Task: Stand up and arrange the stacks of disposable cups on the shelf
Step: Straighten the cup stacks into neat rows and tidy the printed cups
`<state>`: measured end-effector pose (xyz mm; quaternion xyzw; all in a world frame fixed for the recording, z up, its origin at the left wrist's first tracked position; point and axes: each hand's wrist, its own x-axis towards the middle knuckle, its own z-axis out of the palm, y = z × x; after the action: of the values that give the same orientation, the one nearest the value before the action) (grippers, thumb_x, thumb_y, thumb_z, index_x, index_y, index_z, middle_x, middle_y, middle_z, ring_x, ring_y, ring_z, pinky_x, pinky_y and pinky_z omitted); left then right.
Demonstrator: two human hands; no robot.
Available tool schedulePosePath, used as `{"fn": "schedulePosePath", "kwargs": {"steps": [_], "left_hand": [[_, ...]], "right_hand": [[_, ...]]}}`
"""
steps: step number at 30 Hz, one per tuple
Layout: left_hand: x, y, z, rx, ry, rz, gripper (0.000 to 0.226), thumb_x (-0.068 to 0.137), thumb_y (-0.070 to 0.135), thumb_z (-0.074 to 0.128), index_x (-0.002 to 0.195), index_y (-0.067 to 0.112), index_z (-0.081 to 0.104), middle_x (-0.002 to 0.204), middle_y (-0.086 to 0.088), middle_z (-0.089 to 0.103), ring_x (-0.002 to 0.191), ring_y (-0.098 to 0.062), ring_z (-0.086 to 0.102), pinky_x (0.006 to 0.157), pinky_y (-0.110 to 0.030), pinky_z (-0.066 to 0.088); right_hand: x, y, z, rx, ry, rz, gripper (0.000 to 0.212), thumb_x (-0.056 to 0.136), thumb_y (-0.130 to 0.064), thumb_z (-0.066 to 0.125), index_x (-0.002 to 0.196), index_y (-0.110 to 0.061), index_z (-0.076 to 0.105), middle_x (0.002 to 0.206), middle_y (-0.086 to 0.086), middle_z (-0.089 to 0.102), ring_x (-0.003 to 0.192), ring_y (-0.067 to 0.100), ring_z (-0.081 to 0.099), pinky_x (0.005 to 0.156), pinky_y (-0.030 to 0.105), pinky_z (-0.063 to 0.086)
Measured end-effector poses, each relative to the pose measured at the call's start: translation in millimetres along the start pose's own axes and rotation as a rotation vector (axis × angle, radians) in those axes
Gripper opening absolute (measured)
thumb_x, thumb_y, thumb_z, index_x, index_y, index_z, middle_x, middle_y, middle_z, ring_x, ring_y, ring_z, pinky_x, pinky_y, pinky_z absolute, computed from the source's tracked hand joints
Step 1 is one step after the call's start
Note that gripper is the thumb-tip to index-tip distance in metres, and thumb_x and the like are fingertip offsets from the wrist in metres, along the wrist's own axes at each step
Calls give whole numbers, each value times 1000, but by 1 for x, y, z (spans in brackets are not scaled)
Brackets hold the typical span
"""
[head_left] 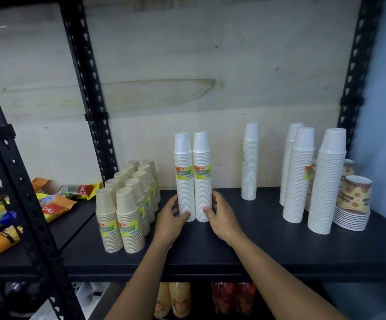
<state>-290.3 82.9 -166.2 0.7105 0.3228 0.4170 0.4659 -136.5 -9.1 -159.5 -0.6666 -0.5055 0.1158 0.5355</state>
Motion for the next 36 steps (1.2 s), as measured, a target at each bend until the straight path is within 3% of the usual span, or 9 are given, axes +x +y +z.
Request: {"fn": "schedulePosePath", "kwargs": {"steps": [6, 9, 14, 16, 18, 21, 25, 31, 36], "left_hand": [[-2, 5, 1, 100, 3, 80, 77, 83, 17, 80, 143, 50, 44, 137, 26, 60, 130, 1, 55, 109, -40, 49], [-9, 10, 2, 245, 187, 56, 94, 82, 36, 83, 159, 32, 28, 163, 2, 29, 149, -18, 32, 117, -49, 40], [-44, 51, 31, 137, 463, 346, 48, 93, 17, 72, 138, 19, 54, 129, 0, 49, 116, -7, 54, 99, -38, 53], [-47, 71, 52, 80, 398, 414, 38, 93, 12, 72, 127, 21, 59, 116, 3, 56, 108, -8, 59, 92, -36, 55], [-44, 89, 76, 22, 297, 449, 35, 93, 10, 71, 125, 22, 60, 113, 3, 60, 106, -10, 61, 89, -30, 55], [-36, 108, 110, -44, 149, 448, 33, 94, 12, 70, 125, 21, 61, 117, 4, 63, 109, -9, 63, 89, -25, 56], [-22, 111, 143, -14, 36, 425, 35, 94, 18, 71, 128, 19, 61, 122, 6, 63, 114, -2, 61, 86, -12, 51], [-24, 113, 205, -64, -129, 304, 42, 92, 18, 74, 131, 19, 60, 124, 7, 66, 113, -5, 63, 83, -10, 51], [-27, 108, 249, -54, -197, 225, 60, 88, 26, 80, 140, 16, 52, 130, 5, 62, 118, -9, 60, 89, -14, 47]], "right_hand": [[0, -2, -4, 108, -40, 43, 67, 96, -16, 63, 155, -26, 34, 142, -14, 51, 126, 2, 51, 110, 29, 43], [-3, -4, -18, 334, 95, 175, 61, 94, -12, 60, 150, -29, 40, 144, -14, 50, 134, 7, 47, 114, 34, 40], [-17, -2, -72, 285, 313, 116, 35, 95, -5, 56, 122, -27, 63, 128, -10, 61, 124, 7, 56, 97, 18, 45], [-21, -3, -99, 199, 381, 41, 31, 95, -8, 58, 111, -33, 64, 122, -11, 62, 117, 5, 58, 88, 12, 45], [-27, -6, -123, 134, 429, -25, 26, 95, -9, 59, 109, -31, 65, 117, -10, 61, 111, 2, 59, 93, 22, 52], [-41, -11, -154, 13, 550, -216, 22, 93, -7, 61, 109, -21, 66, 112, -9, 58, 107, 6, 61, 94, 37, 57], [-63, -20, -191, -118, 731, -406, 22, 90, -10, 60, 111, -14, 66, 114, -5, 58, 110, 17, 60, 89, 38, 57], [-79, 8, -235, -270, 919, -248, 31, 87, -8, 69, 117, -14, 65, 118, -2, 56, 114, 21, 52, 93, 51, 51], [-84, 30, -240, -210, 846, -126, 44, 86, -23, 61, 130, -21, 57, 129, -6, 50, 124, 17, 49, 100, 49, 51]]}}
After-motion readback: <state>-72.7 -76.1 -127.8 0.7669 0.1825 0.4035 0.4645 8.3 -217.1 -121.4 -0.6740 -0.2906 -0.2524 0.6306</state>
